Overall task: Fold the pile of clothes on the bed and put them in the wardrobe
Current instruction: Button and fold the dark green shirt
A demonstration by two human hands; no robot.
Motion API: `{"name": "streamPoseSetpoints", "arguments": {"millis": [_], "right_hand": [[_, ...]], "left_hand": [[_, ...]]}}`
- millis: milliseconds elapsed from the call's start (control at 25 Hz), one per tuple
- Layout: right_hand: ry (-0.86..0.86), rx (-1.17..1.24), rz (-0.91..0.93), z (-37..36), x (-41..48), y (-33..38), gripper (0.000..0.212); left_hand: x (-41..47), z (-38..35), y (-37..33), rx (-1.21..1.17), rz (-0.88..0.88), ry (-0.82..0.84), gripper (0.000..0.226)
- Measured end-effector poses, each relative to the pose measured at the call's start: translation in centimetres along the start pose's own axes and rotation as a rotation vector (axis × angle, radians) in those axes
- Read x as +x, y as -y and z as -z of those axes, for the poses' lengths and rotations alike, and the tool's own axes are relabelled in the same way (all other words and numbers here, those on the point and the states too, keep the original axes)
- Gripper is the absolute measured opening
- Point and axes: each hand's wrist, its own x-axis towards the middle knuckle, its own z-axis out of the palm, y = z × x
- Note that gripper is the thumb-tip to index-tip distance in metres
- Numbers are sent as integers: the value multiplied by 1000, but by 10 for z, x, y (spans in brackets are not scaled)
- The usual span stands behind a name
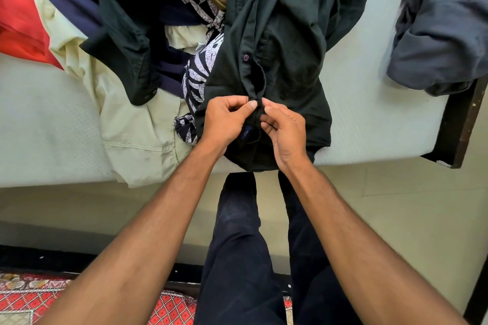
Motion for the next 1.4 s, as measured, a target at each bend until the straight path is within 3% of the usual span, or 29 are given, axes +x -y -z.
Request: {"name": "streamPoseSetpoints", "arguments": {"millis": [160,280,560,680,840,920,1080,1280,1400], "right_hand": [[27,100,-38,5,2,3,17],[53,74,-48,7,6,8,14],[117,-245,24,5,14,17,8],[24,-355,48,1,13,16,5],[-19,-441,120,-8,10,11,9],[-22,-481,150,-11,7,9,9],[-41,-465,146,-12,2,6,9],[-27,-514,201,-13,1,11,5],[-37,-472,147,-19,3,13,8]], "left_hand": [[-5,-4,-3,-80,33,11,3],[-4,-3,-6,-112,52,13,10],[-1,6,-6,-224,148,-43,8],[-6,4,-8,-134,56,-51,4],[-11,-1,-7,136,-72,-159,23],[-11,-2,-7,260,-118,-239,20],[-11,-5,-4,408,-259,-238,17],[-6,-4,4,402,-295,-212,20],[-5,-5,6,286,-223,-247,16]]}}
